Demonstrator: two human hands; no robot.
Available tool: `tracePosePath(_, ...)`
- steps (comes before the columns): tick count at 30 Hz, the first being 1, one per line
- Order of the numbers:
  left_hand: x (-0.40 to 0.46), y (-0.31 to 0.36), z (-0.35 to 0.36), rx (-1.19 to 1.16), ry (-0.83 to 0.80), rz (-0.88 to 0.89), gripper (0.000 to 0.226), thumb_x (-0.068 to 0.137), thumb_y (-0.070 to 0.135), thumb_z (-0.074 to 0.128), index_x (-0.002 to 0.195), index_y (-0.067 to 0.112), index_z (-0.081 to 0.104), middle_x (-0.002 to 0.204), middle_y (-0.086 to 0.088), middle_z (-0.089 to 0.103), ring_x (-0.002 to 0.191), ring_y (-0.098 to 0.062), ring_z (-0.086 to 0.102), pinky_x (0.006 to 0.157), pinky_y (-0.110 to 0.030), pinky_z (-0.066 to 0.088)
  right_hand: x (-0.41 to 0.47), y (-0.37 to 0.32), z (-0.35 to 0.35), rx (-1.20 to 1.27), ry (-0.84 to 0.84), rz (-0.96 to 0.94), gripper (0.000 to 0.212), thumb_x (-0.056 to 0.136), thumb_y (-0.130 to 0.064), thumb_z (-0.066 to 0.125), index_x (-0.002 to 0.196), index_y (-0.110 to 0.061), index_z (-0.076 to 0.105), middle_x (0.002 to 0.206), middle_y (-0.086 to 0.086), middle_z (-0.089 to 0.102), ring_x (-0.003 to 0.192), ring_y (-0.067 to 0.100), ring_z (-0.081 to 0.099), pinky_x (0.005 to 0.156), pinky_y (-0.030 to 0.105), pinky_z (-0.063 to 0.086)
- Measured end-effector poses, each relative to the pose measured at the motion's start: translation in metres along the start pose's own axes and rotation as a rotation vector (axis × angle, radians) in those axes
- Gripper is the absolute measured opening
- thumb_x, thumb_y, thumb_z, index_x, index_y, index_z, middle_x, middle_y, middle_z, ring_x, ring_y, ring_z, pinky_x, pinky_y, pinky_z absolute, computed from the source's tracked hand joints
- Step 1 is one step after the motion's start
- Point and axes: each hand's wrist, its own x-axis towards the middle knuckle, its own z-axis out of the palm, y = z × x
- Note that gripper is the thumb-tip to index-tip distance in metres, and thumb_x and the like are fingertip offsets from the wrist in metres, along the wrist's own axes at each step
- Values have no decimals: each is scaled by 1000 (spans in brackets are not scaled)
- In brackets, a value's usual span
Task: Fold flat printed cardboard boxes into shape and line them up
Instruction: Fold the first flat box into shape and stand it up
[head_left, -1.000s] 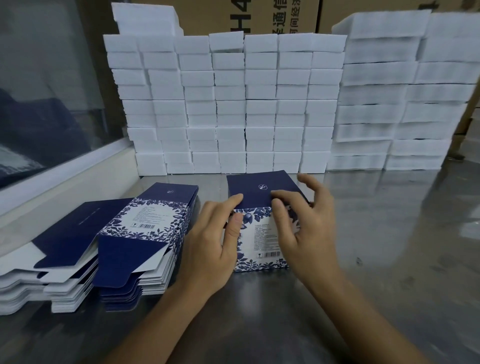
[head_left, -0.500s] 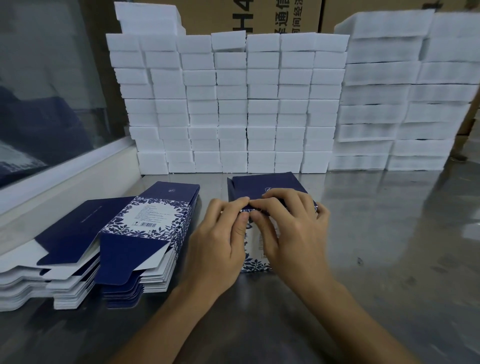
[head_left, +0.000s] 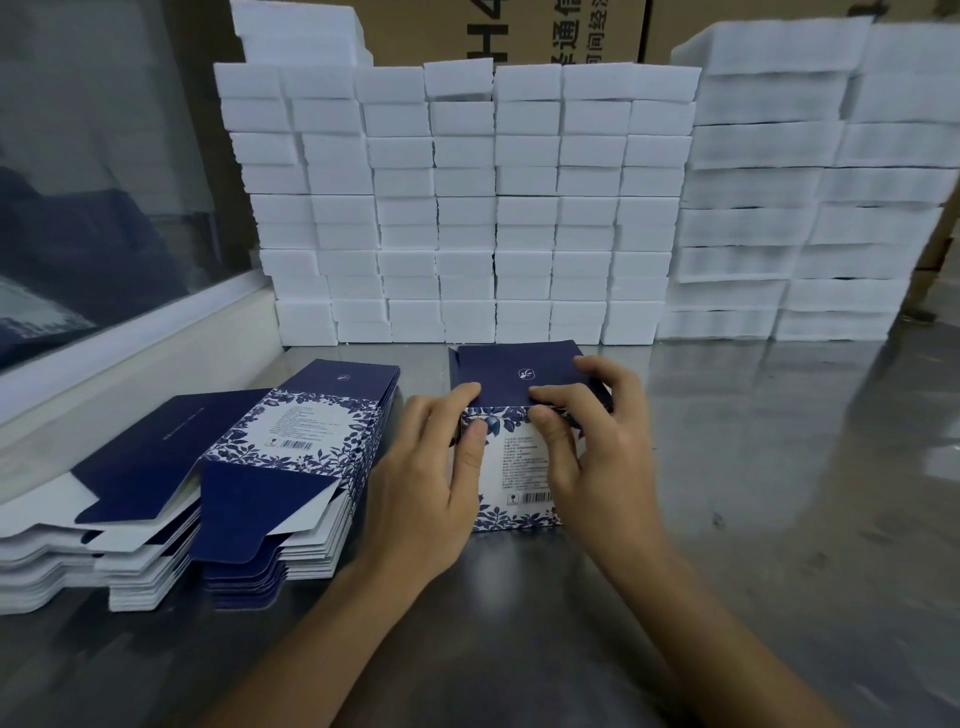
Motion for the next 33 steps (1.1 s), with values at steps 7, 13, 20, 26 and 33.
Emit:
tracePosePath(7, -3, -8, 4, -35, -14, -44, 46, 97, 50, 37, 140, 34, 37, 121, 13, 44, 98, 0, 47, 76, -23, 42, -6, 7, -5, 335, -39, 308, 19, 104, -31, 47, 120, -36, 56, 110, -11, 67, 96, 3, 65, 73, 24, 53)
tracePosePath(13, -4, -6, 2, -74, -14, -59, 48, 97, 51, 42, 140, 31, 41, 127, 16, 46, 109, -6, 52, 82, -28, 49, -1, 9, -3, 275, 30, 259, 20, 102, -18, 52, 100, -38, 55, 97, -9, 67, 85, 8, 64, 65, 24, 51)
tracePosePath(20, -5, -10, 0, -130, -21, -143, 49, 93, 54, 48, 139, 41, 38, 130, 17, 54, 72, -29, 61, 71, -38, 54, 6, 14, -10, 431, 84, 383, 22, 104, -14, 49, 106, -31, 62, 93, -6, 70, 78, 8, 63, 64, 24, 51)
tracePosePath(26, -4, -16, 0, -157, -80, -149, 57, 95, 51, 39, 144, 63, 13, 150, 20, 41, 96, -1, 63, 76, -34, 57, 9, 20, -16, 475, -78, 536, 82, 72, -47, 79, 142, -46, 35, 133, -10, 52, 114, 7, 58, 83, 24, 52)
tracePosePath(33, -6, -12, 7, -420, -200, -197, 70, 86, 74, 38, 148, 58, 10, 156, 34, 13, 144, 10, 9, 119, -30, 17, -8, 19, -1, 518, -264, 438, 124, 50, -52, 91, 147, -55, 14, 135, -16, 54, 115, -6, 60, 88, 24, 58)
